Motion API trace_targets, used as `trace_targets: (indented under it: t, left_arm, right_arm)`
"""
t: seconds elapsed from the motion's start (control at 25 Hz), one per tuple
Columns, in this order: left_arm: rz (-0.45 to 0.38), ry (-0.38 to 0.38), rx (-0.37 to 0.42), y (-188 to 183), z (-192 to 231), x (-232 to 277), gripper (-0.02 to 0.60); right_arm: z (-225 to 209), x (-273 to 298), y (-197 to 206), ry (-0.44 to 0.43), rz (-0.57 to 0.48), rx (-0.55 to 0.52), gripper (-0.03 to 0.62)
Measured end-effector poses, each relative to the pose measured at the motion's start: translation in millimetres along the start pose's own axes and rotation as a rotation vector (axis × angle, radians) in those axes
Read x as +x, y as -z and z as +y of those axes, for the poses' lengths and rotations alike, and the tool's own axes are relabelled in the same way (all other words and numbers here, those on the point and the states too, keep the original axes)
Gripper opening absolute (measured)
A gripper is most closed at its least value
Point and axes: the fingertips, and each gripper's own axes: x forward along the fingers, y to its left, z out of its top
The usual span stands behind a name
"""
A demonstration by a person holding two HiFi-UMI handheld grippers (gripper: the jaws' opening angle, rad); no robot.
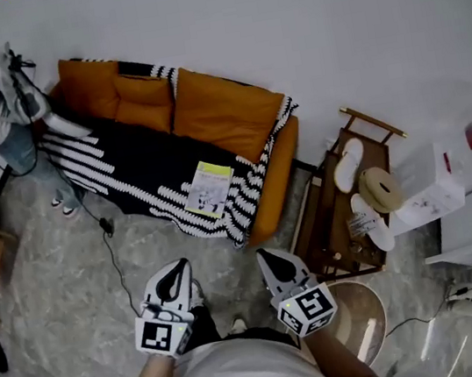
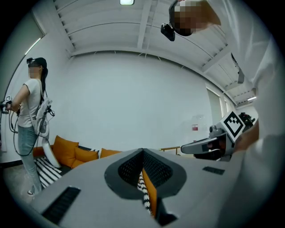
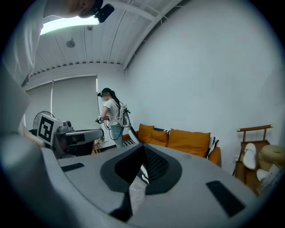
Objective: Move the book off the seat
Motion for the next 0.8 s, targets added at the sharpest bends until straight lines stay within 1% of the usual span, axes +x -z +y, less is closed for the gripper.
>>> trace_targets:
  t: [0.12,0.24,0.4,0.56,0.64,0.8]
  left_arm:
    - [-0.002,0.034,-0.001,-5.4,42.4,28.1,0.017]
    - [0.0,0.062,-0.025,2.7,73.6,57.5,0.017]
    - [0.03,0.097,-0.043,28.2,85.3,94.6,0.017]
    - [0.031,0.121,-0.07,36.9,111.9,115.9,0.017]
    - [0.028,0.134,-0.076,41.8,121.3,120.2,0.017]
    - [0.061,0.141,-0.09,58.4,131.0,134.0,0.017]
  right_arm:
    - [0.5,42.7,-9.9,0.024,0.024,-0.006,0.02]
    - [-10.8,83.8,-20.7,0.052,0.029,-0.019,0.02]
    - [-34.9,113.5,-18.9,0.073,0.039,-0.01,0.02]
    - [-33.0,137.5,-17.9,0.107,0.063,-0.017,0.02]
    - [-31.1,142.3,-13.7,0.132,0.072,-0.015,0.02]
    - [-41.4,142.4,-4.9,0.169,0.088,-0.003,0.02]
